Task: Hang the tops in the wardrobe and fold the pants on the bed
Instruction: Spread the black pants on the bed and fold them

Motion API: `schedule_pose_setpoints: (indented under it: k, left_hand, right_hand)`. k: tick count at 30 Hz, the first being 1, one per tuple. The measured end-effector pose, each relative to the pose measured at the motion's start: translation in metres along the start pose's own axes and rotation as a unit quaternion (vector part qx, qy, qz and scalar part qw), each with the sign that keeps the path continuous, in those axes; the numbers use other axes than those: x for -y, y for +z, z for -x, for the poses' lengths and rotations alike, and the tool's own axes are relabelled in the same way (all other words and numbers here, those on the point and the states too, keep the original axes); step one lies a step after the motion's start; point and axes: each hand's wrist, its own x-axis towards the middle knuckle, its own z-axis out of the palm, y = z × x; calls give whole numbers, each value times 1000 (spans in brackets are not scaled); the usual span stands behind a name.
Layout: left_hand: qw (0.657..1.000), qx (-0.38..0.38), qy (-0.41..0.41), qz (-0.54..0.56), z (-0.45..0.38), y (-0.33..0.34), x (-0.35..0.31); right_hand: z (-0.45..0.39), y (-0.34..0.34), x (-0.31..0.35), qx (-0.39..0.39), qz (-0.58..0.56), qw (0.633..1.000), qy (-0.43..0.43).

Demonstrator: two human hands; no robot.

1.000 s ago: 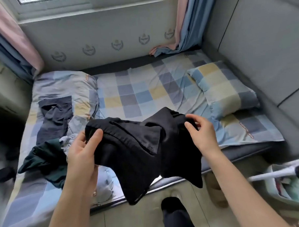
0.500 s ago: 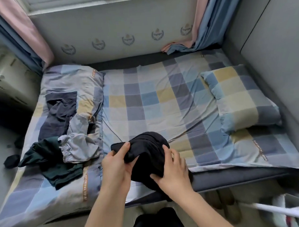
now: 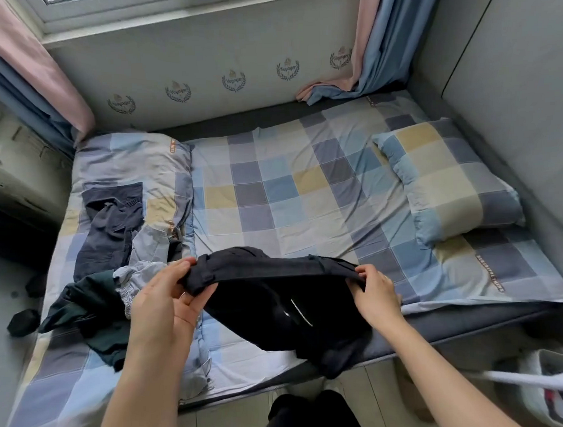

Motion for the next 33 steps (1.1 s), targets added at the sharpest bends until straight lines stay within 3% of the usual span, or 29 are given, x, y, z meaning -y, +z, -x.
schedule_pose_setpoints:
  k: [2,5,7,9,13,15,19,24,26,27,29,30,33]
  left_hand:
    - [999,34,-22,18,5,-1,-7]
    - [996,81,-27,30,12,-2,-16]
    - [996,88,-5,9,13,-2,-25]
    - [995,91,21,-18,12,-2,-35]
    - [993,105,35,-37,10,10,-34]
    - [993,105,37,-49,10,20,-27]
    - [988,113,49,-90,13,27,-14]
    - [971,98,84,-202,10,9,-27]
    - [929,38,152,-335,-1,-11,-37]
    - [870,7,205,-448,-10,-23,-40]
    - [718,-42,283,-635,-30,-43,-41]
    - [694,-44,283,-660,-39,-50,-37]
    - [775,36,199,-599,-68,-60,-15]
  right_hand:
    - [-7,14,-13,14,70,997,11]
    - [-14,35,-38,1,45,993,113]
    - [-16,45,-52,39,31,988,143]
    - [-12,50,-51,100,19,990,98]
    - [12,72,-23,243,-3,967,-76]
    - [23,84,-4,277,-41,955,-103]
    - [20,104,24,212,-171,962,-5]
    - [-22,91,8,69,-132,986,82]
    - [-44,72,-13,29,-161,980,115]
    - [-53,59,-22,22,-184,974,127]
    - [-67,34,-33,35,-179,976,115]
    - [-70,22,-37,50,-161,980,103]
    - [-60,-5,-31,148,-217,957,122]
